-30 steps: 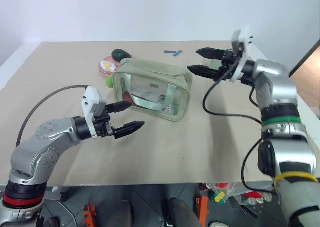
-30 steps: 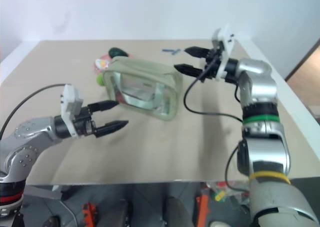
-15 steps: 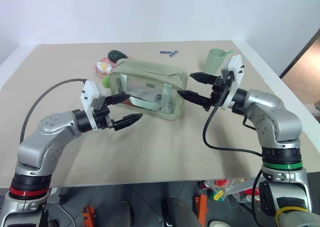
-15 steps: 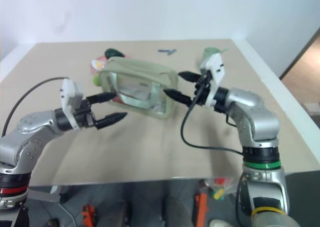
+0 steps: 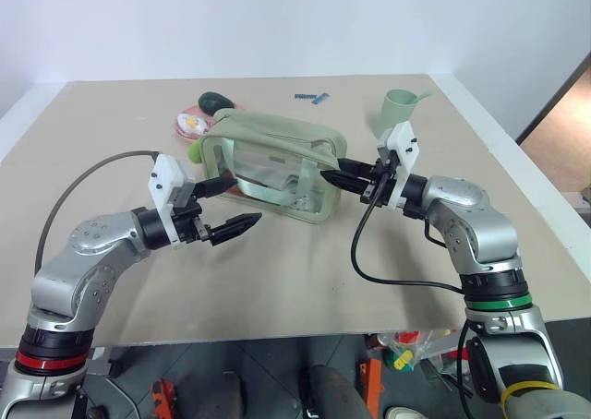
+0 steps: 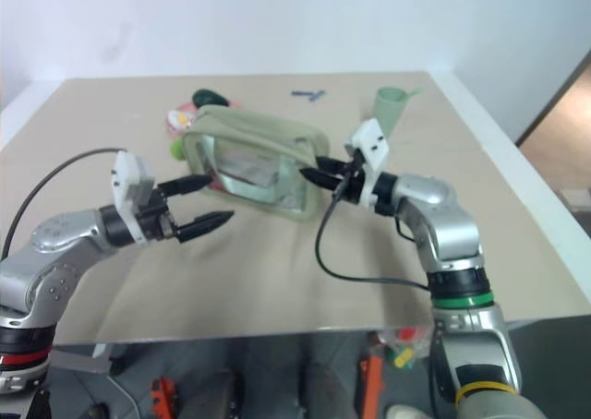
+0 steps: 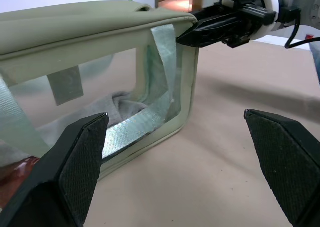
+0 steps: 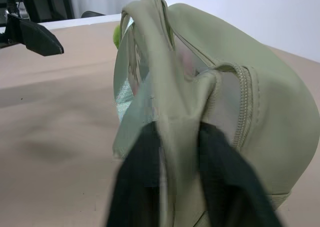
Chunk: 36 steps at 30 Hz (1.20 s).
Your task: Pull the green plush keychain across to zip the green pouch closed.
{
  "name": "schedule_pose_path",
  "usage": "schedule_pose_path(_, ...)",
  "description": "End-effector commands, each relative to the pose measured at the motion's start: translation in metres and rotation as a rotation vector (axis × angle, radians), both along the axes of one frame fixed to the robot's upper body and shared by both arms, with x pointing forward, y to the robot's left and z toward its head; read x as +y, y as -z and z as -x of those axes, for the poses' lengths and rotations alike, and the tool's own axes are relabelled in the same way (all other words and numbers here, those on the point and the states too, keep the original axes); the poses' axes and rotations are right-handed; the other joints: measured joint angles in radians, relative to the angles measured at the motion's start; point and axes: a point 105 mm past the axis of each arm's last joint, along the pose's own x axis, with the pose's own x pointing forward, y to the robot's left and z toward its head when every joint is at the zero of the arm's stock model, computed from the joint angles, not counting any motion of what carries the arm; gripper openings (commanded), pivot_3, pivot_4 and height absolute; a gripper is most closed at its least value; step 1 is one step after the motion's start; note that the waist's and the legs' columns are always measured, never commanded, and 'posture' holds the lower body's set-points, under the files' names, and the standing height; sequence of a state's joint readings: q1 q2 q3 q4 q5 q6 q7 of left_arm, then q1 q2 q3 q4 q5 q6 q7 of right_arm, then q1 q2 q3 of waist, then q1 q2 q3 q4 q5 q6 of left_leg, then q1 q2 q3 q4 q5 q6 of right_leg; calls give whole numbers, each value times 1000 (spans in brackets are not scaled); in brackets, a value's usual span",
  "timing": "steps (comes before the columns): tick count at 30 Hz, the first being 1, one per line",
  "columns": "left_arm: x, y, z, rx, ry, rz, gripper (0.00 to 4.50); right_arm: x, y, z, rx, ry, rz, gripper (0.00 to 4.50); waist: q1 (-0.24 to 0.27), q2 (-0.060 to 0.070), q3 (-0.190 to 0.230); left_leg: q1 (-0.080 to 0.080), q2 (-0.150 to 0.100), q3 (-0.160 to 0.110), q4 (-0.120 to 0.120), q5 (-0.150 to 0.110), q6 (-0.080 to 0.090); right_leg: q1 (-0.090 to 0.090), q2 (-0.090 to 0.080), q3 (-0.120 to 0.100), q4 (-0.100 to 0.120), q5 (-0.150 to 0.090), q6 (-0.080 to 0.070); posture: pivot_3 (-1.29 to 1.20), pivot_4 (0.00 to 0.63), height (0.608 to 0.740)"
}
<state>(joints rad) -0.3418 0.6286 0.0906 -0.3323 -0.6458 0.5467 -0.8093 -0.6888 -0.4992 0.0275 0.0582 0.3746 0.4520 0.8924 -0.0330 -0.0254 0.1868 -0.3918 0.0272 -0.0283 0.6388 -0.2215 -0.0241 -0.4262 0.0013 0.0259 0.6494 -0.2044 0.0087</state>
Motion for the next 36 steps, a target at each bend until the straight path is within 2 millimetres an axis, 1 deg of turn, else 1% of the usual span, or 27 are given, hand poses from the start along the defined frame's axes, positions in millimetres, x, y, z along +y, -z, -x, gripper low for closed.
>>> schedule_pose_path(1, 4, -13, 4, -64, -20, 5, 4500, 7, -21, 3, -98, -48, -8, 40, 0, 0, 0, 0, 0, 0, 0, 0, 0, 0, 0, 0, 0, 0, 0, 0, 150, 740)
schedule_pose_path(3, 6, -12, 4, -61, -27, 5, 4500, 9, -25, 6, -119, -78, -9, 40, 0, 0, 0, 0, 0, 0, 0, 0, 0, 0, 0, 0, 0, 0, 0, 0, 150, 740)
schedule_pose_path(7, 7, -12, 3, -58, -34, 5, 4500, 14, -42, 21, -183, -201, -43, 40, 0, 0, 0, -1, 0, 0, 0, 0, 0, 0, 0, 0, 0, 0, 0, 0, 150, 740)
schedule_pose_path(9, 8, -12, 3, -58, -37, 5, 4500, 11, -42, 29, -187, -258, -24, 40, 0, 0, 0, -1, 0, 0, 0, 0, 0, 0, 0, 0, 0, 0, 0, 0, 150, 740)
schedule_pose_path(13, 7, -12, 3, -58, -35, 10, 4500, -1, -36, 34, -177, -306, 15, 40, 0, 0, 0, -1, 0, 0, 0, 0, 0, 0, 0, 0, -1, 0, 0, 0, 150, 740)
schedule_pose_path(16, 6, -12, 3, -55, -27, 14, 4500, -8, -32, 34, -173, -317, 42, 40, 1, 0, 0, -1, 0, 0, 0, 0, 0, 0, 0, 0, -1, 0, 0, 0, 150, 740)
schedule_pose_path(19, 3, -13, 5, -53, -13, 19, 4500, -15, -28, 28, -183, -292, 65, 40, 0, 0, 0, 0, 0, 0, 0, 0, 0, 0, 0, 0, 0, 0, 0, 0, 150, 740)
schedule_pose_path(27, -2, -20, 13, -34, 28, 51, 4500, -26, -34, 21, -241, -244, 89, 40, 1, 0, 0, -1, 0, 0, 0, 0, 0, 0, 0, 0, -1, 0, 0, 0, 150, 740)
schedule_pose_path(29, -1, -29, 21, 47, 60, 123, 4500, -27, -29, 21, -228, -245, 97, 40, 0, -1, 0, -1, 0, 0, 0, 0, 0, 0, 0, 0, 0, 0, 0, 0, 150, 740)
schedule_pose_path(31, 6, -39, 30, 118, 86, 193, 4500, -27, -24, 23, -220, -248, 108, 40, 0, -1, 0, 0, 1, 0, 0, 0, 0, 0, 0, 0, 0, 0, 0, 0, 150, 740)
schedule_pose_path(33, 29, -55, 38, 166, 62, 268, 4500, -26, -22, 25, -217, -247, 109, 40, -2, -2, 1, 0, 2, 0, 0, 0, 0, 0, 1, 0, 0, 0, 0, 0, 150, 740)
schedule_pose_path(34, 37, -60, 41, 176, 49, 283, 4500, -26, -21, 26, -217, -246, 109, 40, -4, -2, 1, 0, 2, 0, 0, 0, 0, -1, 2, 0, 0, 0, 0, 0, 150, 740)
schedule_pose_path(35, 40, -62, 42, 185, 41, 289, 4500, -26, -21, 26, -217, -246, 109, 40, -4, -2, 1, 0, 4, -1, 0, 0, 0, -1, 3, -1, 0, 0, 0, 0, 150, 740)
schedule_pose_path(36, 50, -61, 42, 192, -1, 278, 4500, -25, -21, 27, -216, -245, 108, 40, -4, -2, 2, 0, 3, -1, 0, 0, 0, -1, 3, -1, 0, 0, -1, 0, 150, 740)
